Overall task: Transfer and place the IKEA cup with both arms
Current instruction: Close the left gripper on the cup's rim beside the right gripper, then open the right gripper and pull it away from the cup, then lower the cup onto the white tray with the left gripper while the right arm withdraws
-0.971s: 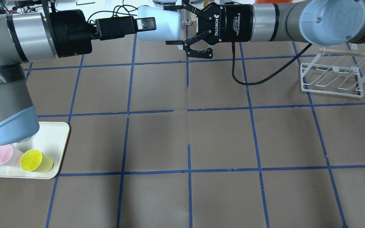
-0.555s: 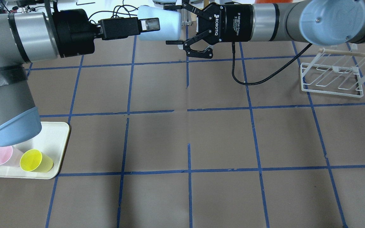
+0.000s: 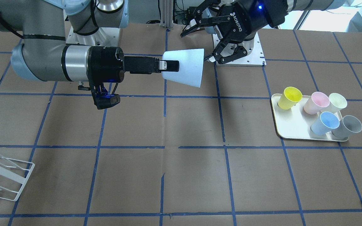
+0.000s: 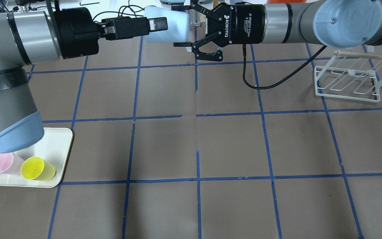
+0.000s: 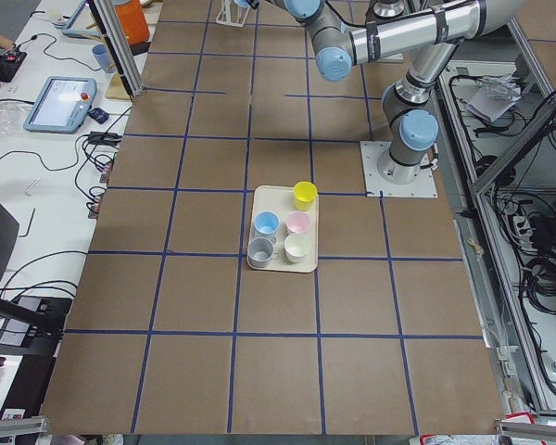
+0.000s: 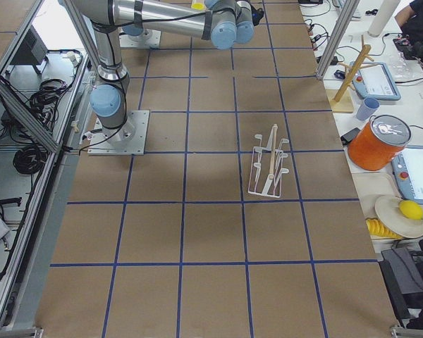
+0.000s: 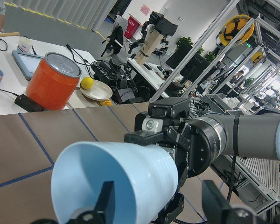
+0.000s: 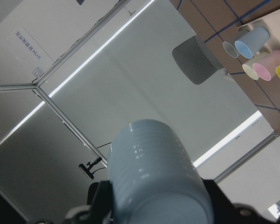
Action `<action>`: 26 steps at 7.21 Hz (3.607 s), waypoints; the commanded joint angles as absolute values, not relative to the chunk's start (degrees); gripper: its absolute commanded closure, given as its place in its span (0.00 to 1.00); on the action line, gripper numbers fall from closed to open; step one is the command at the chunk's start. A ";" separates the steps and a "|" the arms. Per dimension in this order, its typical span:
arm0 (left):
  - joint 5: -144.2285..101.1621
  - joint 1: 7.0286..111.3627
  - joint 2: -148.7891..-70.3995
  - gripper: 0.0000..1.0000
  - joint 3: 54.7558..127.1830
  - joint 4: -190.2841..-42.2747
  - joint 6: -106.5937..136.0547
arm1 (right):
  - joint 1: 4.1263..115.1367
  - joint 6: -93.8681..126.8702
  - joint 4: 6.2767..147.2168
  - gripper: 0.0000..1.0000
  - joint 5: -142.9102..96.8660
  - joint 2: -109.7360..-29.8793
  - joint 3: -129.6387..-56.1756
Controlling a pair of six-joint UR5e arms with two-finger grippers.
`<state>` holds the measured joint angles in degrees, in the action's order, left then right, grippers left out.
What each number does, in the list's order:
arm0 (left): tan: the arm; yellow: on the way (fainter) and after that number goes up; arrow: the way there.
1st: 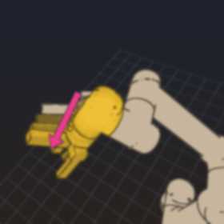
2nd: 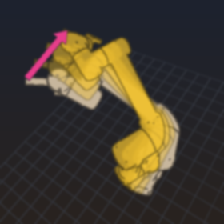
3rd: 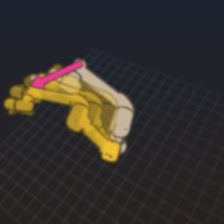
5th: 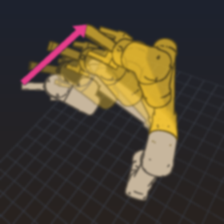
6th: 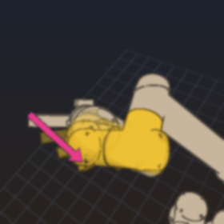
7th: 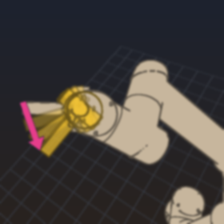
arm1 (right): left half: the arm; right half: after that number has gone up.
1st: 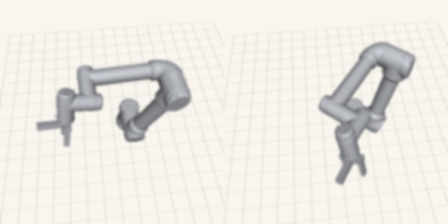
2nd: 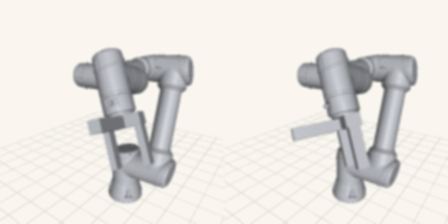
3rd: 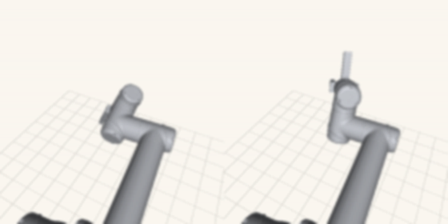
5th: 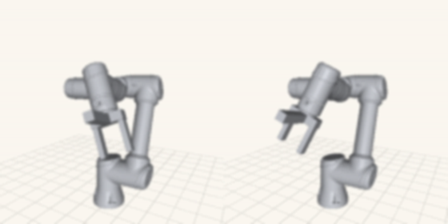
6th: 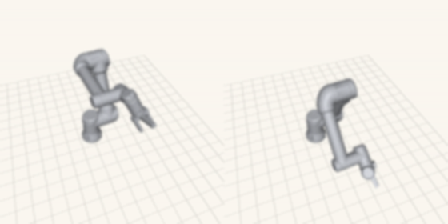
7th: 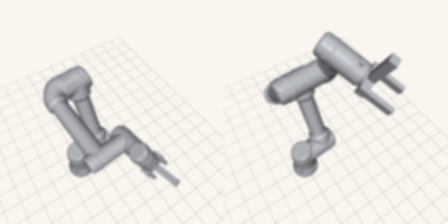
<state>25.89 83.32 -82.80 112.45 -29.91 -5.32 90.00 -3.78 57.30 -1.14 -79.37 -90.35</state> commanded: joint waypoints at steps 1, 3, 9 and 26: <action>26.10 83.32 -82.79 0.49 111.80 -29.36 -5.45 | 90.00 -3.78 57.30 0.76 -1.14 -79.37 -90.35; 26.81 83.32 -82.71 0.62 111.80 -29.27 -5.54 | 90.00 -3.69 57.30 0.76 -1.14 -79.37 -90.35; 26.89 83.32 -81.91 1.00 111.80 -29.27 -5.71 | 90.00 -3.60 57.22 0.71 -1.14 -79.37 -90.35; 80.50 68.47 -82.51 1.00 103.09 -74.18 -25.10 | 79.89 23.91 76.11 0.00 70.59 -92.97 -88.68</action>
<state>69.85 69.12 -80.91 102.93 -72.02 -19.68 79.66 23.74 75.58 61.03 -90.08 -88.60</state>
